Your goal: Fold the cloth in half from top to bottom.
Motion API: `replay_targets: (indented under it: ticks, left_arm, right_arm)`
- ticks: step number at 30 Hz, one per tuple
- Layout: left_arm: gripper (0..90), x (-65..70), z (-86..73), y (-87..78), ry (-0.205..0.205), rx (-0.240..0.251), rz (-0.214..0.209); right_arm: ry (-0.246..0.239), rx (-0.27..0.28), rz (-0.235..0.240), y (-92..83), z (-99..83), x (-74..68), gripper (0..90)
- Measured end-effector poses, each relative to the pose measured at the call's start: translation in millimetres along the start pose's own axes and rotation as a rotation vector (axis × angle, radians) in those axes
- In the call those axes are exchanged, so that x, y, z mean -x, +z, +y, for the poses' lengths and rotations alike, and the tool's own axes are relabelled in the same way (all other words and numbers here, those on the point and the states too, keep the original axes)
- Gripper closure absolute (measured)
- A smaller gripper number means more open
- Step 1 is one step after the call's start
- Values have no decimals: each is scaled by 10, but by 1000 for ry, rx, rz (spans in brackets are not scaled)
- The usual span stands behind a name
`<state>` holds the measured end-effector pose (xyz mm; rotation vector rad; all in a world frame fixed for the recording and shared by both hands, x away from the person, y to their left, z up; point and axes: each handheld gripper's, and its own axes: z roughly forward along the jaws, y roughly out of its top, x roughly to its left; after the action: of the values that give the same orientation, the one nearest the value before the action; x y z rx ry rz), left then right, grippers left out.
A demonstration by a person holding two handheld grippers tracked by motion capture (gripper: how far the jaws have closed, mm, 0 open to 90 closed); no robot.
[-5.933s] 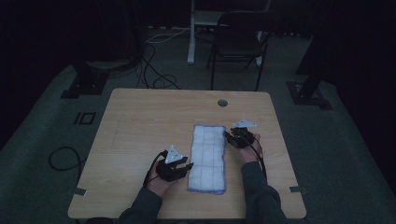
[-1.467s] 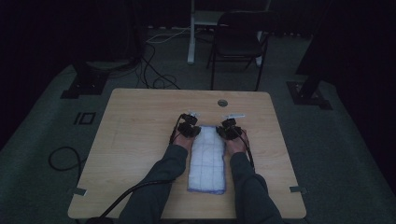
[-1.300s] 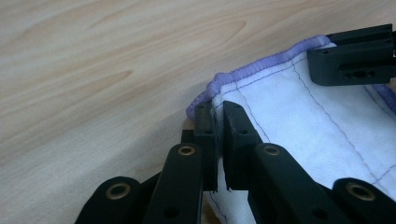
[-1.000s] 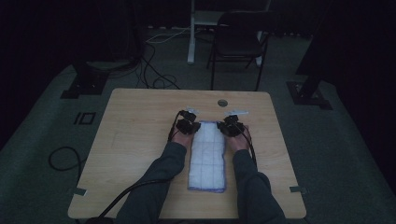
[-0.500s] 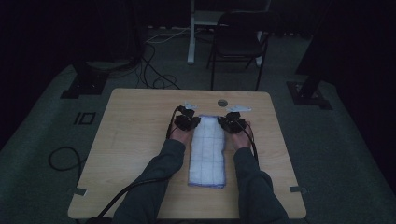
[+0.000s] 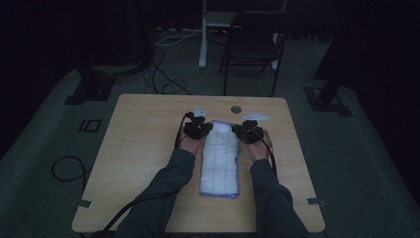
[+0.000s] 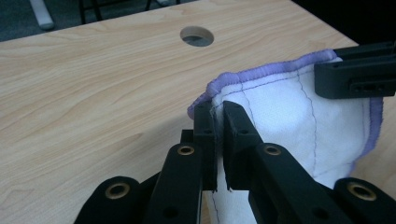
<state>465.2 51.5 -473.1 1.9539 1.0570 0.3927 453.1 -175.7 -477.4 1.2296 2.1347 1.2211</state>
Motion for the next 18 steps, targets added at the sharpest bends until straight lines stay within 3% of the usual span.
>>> replay_targets:
  ticks: [8, 18]
  left_arm:
    - [858, 48, -66, -177, 13, 40, -17]
    - [858, 69, -157, -342, 9, 66, -45]
  right_arm:
    - [-30, 25, 19, -145, -23, -90, 837]
    - [-29, 59, 41, -272, -56, -201, 836]
